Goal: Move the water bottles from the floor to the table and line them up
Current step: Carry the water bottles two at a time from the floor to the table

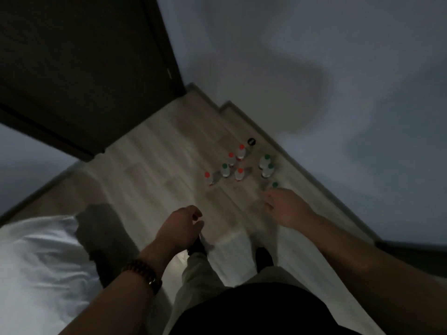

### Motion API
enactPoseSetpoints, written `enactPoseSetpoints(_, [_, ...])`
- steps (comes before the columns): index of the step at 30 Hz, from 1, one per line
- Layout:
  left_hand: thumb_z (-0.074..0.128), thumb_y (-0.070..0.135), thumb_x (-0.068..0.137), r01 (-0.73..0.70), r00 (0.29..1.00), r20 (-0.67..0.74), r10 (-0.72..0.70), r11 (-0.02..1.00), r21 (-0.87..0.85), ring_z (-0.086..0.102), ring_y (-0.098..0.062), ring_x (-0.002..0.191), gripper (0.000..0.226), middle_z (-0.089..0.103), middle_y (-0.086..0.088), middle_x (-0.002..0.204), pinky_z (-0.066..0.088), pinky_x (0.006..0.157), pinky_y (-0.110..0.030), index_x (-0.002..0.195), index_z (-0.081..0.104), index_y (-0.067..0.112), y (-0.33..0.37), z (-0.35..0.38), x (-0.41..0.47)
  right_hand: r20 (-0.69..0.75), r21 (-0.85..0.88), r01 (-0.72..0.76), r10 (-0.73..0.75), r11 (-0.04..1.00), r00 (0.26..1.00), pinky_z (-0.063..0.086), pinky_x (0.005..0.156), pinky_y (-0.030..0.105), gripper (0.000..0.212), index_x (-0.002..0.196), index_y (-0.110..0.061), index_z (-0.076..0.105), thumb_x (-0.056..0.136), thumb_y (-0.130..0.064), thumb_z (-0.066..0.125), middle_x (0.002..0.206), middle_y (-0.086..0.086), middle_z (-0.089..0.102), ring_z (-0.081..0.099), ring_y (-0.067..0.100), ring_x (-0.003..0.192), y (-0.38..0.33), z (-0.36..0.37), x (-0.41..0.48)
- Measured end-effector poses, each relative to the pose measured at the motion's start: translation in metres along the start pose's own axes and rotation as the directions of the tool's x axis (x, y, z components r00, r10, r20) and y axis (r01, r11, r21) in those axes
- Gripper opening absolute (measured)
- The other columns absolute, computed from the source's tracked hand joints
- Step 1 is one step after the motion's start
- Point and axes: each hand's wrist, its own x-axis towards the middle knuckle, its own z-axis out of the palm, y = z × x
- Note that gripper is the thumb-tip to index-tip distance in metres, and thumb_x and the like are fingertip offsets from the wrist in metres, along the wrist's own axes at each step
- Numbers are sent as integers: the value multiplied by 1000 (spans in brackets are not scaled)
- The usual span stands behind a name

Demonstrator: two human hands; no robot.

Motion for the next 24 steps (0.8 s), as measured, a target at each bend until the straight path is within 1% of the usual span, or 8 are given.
enactPoseSetpoints(4, [63, 32, 100, -105, 990, 102, 99, 993, 50, 64, -17, 109, 33, 67, -2, 125, 53, 95, -32, 130, 62, 17, -40, -28, 55, -45, 37, -95, 97, 995, 994, 50, 94, 37, 28, 124, -9, 67, 105, -23, 52, 124, 11, 68, 63, 29, 111, -35, 14, 20])
enactPoseSetpoints(6, [63, 32, 100, -120, 984, 140, 109, 990, 72, 64, -18, 109, 34, 67, -3, 125, 53, 94, -32, 131, 62, 17, -57, -40, 76, -78, 112, -147, 156, 983, 985, 50, 99, 36, 32, 132, -15, 65, 104, -27, 55, 129, 7, 66, 63, 26, 117, -52, 22, 30])
enactPoseSetpoints(8, [63, 31, 100, -125, 978, 178, 110, 989, 76, 63, -18, 108, 33, 66, -4, 125, 52, 93, -33, 130, 62, 16, -70, -48, 93, -75, 180, -220, 236, 959, 969, 50, 104, 41, 35, 136, -24, 61, 103, -33, 58, 132, 3, 64, 61, 22, 121, -65, 31, 40])
enactPoseSetpoints(12, [63, 31, 101, -135, 966, 233, 113, 988, 79, 63, -21, 112, 35, 65, -5, 129, 51, 94, -33, 132, 60, 15, -88, -48, 133, -43, 251, -281, 301, 926, 953, 50, 105, 41, 36, 137, -27, 59, 102, -34, 60, 132, -1, 64, 60, 19, 121, -71, 55, 70])
enactPoseSetpoints(15, [65, 30, 100, -117, 964, 250, 93, 989, 85, 64, -23, 113, 36, 65, -7, 129, 50, 92, -32, 131, 60, 13, -98, -31, 172, -39, 287, -311, 336, 906, 941, 51, 103, 41, 37, 137, -27, 59, 101, -34, 61, 132, -1, 64, 61, 19, 119, -58, 80, 103])
enactPoseSetpoints(18, [69, 29, 97, -69, 971, 232, 58, 997, 40, 64, -24, 111, 34, 68, -5, 125, 48, 87, -30, 127, 63, 14, -110, 1, 218, -44, 320, -342, 374, 884, 926, 51, 103, 41, 39, 139, -27, 58, 101, -35, 63, 133, -1, 63, 62, 20, 118, -34, 113, 145])
enactPoseSetpoints(21, [72, 29, 95, -29, 976, 217, 35, 999, -33, 65, -23, 102, 33, 68, -2, 119, 45, 82, -27, 123, 65, 15, -127, 45, 274, -70, 353, -365, 413, 862, 908, 50, 98, 34, 44, 141, -24, 56, 99, -37, 66, 131, 2, 64, 63, 20, 112, -1, 149, 196])
enactPoseSetpoints(24, [78, 28, 90, -14, 983, 182, 29, 996, -83, 65, -29, 109, 50, 64, -9, 126, 47, 87, -30, 133, 58, 11, -153, 98, 342, -113, 411, -365, 444, 835, 889, 49, 94, 33, 51, 142, -23, 53, 96, -38, 70, 131, 5, 64, 64, 20, 111, 38, 189, 256])
